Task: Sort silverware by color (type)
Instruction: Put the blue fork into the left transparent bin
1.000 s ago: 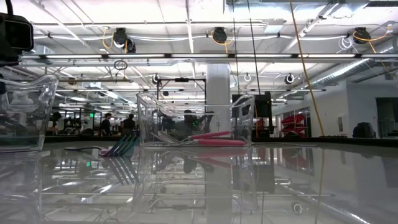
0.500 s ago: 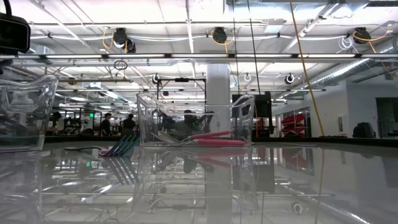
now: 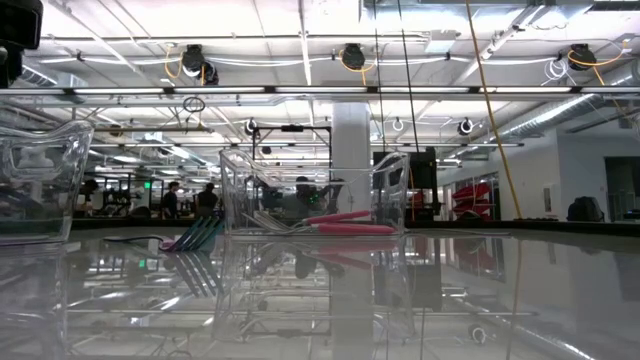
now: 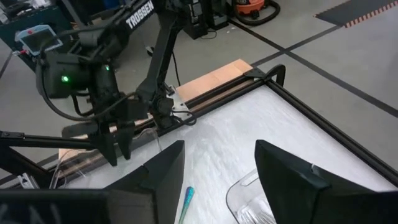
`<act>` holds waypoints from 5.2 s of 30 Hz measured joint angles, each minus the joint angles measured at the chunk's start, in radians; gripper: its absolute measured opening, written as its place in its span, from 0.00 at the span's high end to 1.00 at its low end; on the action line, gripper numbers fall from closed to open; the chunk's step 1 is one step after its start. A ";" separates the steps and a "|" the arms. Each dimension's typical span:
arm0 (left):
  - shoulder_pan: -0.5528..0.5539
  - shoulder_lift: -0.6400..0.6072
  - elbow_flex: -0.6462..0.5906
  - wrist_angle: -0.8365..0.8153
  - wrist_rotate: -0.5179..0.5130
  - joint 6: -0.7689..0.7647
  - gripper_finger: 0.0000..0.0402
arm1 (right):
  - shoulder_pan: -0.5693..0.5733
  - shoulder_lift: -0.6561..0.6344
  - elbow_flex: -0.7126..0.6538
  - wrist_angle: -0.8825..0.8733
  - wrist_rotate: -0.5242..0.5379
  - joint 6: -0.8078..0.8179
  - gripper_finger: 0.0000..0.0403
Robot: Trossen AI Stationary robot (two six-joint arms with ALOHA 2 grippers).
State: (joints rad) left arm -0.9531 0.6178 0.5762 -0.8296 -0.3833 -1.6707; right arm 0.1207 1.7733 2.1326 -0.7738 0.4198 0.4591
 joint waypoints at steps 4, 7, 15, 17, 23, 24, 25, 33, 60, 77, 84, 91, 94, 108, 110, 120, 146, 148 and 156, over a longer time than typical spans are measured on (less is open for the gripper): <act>0.000 0.000 0.074 -0.078 0.010 0.000 0.55 | 0.001 0.000 0.000 0.000 0.000 0.000 0.53; 0.000 0.001 0.121 -0.124 0.019 -0.012 0.55 | 0.005 0.000 0.000 0.000 0.000 0.011 0.53; 0.000 0.005 0.189 -0.293 0.154 -0.121 0.55 | 0.019 0.000 0.000 -0.001 -0.002 0.026 0.53; 0.000 0.008 0.189 -0.352 0.218 -0.170 0.55 | 0.025 0.000 0.000 -0.001 -0.002 0.026 0.53; 0.000 0.025 0.189 -0.485 0.399 -0.281 0.55 | 0.044 0.000 0.000 -0.001 -0.002 0.026 0.53; 0.000 0.027 0.189 -0.491 0.417 -0.294 0.55 | 0.046 0.000 0.000 -0.001 -0.002 0.026 0.53; 0.000 0.030 0.189 -0.494 0.429 -0.310 0.55 | 0.048 0.000 0.000 -0.001 -0.003 0.027 0.53; 0.000 0.061 0.188 -0.543 0.469 -0.375 0.55 | 0.058 0.000 0.000 -0.002 -0.004 0.034 0.53; -0.007 0.352 0.137 -0.267 0.659 -0.340 0.55 | 0.097 0.000 0.000 -0.047 -0.002 0.056 0.53; -0.007 0.443 0.137 -0.106 0.642 -0.367 0.55 | 0.132 0.040 -0.002 -0.105 -0.005 0.087 0.53; -0.005 0.445 0.137 -0.011 0.636 -0.428 0.55 | 0.137 0.043 -0.001 -0.108 -0.005 0.091 0.53; -0.005 0.444 0.137 0.075 0.610 -0.474 0.55 | 0.138 0.053 -0.001 -0.138 -0.005 0.107 0.53; -0.004 0.444 0.137 0.091 0.607 -0.490 0.55 | 0.144 0.062 -0.001 -0.165 -0.006 0.117 0.53; -0.004 0.440 0.311 -0.135 0.544 -0.462 0.55 | 0.205 0.255 0.000 -0.170 -0.273 0.043 0.53; -0.004 0.440 0.352 -0.189 0.506 -0.461 0.55 | 0.209 0.292 0.000 -0.169 -0.311 0.016 0.53; -0.004 0.440 0.433 -0.279 0.229 -0.444 0.55 | 0.210 0.470 -0.001 -0.056 -0.556 -0.324 0.49; -0.004 0.441 0.433 -0.249 0.039 -0.468 0.55 | 0.172 0.538 -0.067 0.012 -0.396 -0.637 0.39; -0.004 0.441 0.433 -0.249 0.038 -0.465 0.55 | 0.167 0.543 -0.085 0.003 -0.396 -0.661 0.39; -0.004 0.441 0.433 -0.251 0.038 -0.463 0.55 | 0.160 0.541 -0.162 0.063 -0.395 -0.839 0.39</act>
State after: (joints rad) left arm -0.9569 1.0584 1.0092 -1.0803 -0.3458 -2.1340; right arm 0.2806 2.3142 1.9709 -0.7104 0.0246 -0.3795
